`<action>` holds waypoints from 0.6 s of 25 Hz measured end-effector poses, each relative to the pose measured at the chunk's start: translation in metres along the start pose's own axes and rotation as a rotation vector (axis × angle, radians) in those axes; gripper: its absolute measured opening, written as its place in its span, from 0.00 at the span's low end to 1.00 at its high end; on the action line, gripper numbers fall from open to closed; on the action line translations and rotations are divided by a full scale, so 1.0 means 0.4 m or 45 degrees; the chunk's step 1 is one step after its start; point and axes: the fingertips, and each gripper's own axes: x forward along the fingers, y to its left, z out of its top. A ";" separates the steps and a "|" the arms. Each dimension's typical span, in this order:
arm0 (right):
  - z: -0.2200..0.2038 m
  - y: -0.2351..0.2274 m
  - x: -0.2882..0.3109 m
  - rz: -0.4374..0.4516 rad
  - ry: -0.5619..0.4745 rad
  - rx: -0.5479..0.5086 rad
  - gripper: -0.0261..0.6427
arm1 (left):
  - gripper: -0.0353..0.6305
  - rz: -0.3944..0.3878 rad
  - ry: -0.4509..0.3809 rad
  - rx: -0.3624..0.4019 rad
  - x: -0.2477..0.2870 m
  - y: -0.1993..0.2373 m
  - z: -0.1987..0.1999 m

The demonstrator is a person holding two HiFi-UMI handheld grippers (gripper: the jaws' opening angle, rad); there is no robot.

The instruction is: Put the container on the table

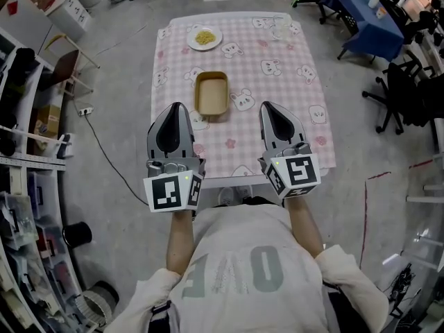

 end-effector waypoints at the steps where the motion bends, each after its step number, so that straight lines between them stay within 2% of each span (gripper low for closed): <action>1: -0.003 0.003 -0.003 -0.002 0.002 -0.007 0.08 | 0.10 -0.008 0.006 0.004 -0.005 -0.006 -0.006; 8: 0.002 0.006 -0.009 -0.016 -0.002 -0.025 0.08 | 0.10 -0.057 0.017 0.015 -0.005 -0.036 -0.019; 15: 0.003 0.002 -0.019 -0.031 0.004 -0.044 0.08 | 0.10 -0.045 0.033 0.026 -0.007 -0.027 -0.026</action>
